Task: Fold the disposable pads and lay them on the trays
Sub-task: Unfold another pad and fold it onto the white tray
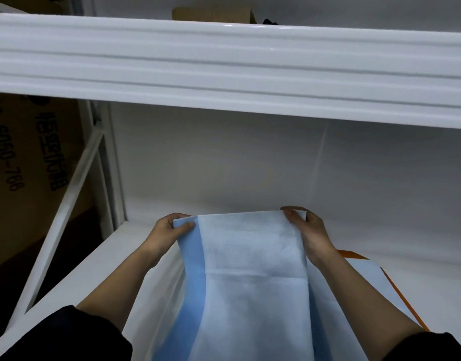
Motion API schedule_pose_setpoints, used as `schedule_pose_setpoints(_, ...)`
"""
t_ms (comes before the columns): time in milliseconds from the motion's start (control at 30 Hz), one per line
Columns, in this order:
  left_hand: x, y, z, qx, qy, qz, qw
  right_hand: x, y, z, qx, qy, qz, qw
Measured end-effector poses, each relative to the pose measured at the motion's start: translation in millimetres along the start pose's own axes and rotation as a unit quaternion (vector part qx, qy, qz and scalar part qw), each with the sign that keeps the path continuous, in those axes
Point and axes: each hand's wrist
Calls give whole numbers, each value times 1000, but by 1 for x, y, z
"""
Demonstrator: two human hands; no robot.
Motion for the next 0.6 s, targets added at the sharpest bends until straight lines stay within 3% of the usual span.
schedule_pose_setpoints(233, 2, -2, 9, 1, -36, -13, 999, -6, -2, 0, 12, 22, 5, 1000)
schedule_pose_setpoints(400, -3, -4, 18, -19, -41, -43, 998, -31, -37, -8, 168, 163, -114, 965)
schedule_pose_setpoints(467, -3, -2, 22, -34, -38, -50, 997, -35, -60, -8, 203, 144, -155, 956)
schedule_pose_setpoints(600, 0, 8, 32, -62, -51, -66, 995, -23, -84, 0, 161, 51, -109, 980)
Point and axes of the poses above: each hand's wrist, its own z-axis towards the middle knuckle, its own x-axis out of the palm, y = z × x, and after that the axes turned 9 degrees about y, right-handed
